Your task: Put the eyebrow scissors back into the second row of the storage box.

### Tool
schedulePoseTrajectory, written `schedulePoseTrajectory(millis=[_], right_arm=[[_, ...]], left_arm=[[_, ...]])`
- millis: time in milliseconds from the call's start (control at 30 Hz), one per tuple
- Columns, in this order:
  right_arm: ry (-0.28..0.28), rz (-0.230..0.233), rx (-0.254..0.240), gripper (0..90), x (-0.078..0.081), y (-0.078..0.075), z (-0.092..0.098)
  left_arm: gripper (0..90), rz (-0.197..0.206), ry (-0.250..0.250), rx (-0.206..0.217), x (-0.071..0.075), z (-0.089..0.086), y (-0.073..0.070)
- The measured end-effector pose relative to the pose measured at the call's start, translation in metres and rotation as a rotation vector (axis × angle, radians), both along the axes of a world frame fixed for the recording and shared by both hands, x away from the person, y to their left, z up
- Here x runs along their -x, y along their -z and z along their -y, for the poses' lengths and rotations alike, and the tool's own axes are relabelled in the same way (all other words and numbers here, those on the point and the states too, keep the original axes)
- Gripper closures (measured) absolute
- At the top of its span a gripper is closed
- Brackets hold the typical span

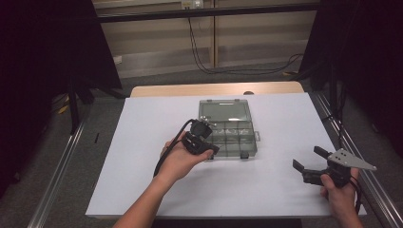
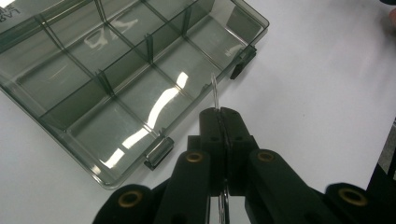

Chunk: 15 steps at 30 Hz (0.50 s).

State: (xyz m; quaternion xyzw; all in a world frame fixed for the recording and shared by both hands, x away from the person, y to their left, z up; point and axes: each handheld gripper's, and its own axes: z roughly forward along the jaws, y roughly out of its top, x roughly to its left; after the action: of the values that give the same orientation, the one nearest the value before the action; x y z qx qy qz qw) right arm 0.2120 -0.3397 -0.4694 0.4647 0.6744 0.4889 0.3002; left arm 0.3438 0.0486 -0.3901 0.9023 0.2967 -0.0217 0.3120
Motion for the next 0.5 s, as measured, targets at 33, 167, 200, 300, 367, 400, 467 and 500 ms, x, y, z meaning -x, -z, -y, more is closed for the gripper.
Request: schedulePoseTrajectory(millis=[33, 167, 200, 300, 367, 400, 467, 500], right_arm=[[0.004, -0.004, 0.001, 2.5, 0.0, 0.0, 0.0], [0.002, -0.007, 0.001, 2.2, 0.0, 0.0, -0.001], [0.001, -0.003, 0.004, 1.5, -0.001, 0.0, -0.001], [-0.001, -0.002, 0.001, 0.3, 0.0, 0.0, -0.001], [0.0, 0.0, 0.008, 0.1, 0.0, 0.0, -0.001], [0.001, 0.0, 0.009, 0.0, 0.0, 0.0, -0.001], [0.001, 0.0, 0.011, 0.0, 0.0, 0.0, -0.002], [0.0, 0.0, 0.011, 0.0, 0.0, 0.0, -0.002]], left_arm=[[89.2, -0.001, -0.008, 0.004, -0.001, 0.001, 0.0], [89.2, 0.005, 0.004, -0.002, -0.005, 0.002, 0.0], [89.2, 0.007, 0.005, -0.008, -0.006, 0.003, 0.0], [89.2, 0.004, 0.003, -0.001, -0.01, 0.003, 0.001], [89.2, 0.004, 0.005, -0.01, -0.013, 0.004, 0.001], [89.2, 0.007, -0.003, 0.001, -0.013, 0.005, 0.002], [89.2, 0.016, -0.009, 0.001, -0.015, 0.006, 0.003], [89.2, 0.014, 0.002, -0.009, -0.016, 0.006, 0.003]])
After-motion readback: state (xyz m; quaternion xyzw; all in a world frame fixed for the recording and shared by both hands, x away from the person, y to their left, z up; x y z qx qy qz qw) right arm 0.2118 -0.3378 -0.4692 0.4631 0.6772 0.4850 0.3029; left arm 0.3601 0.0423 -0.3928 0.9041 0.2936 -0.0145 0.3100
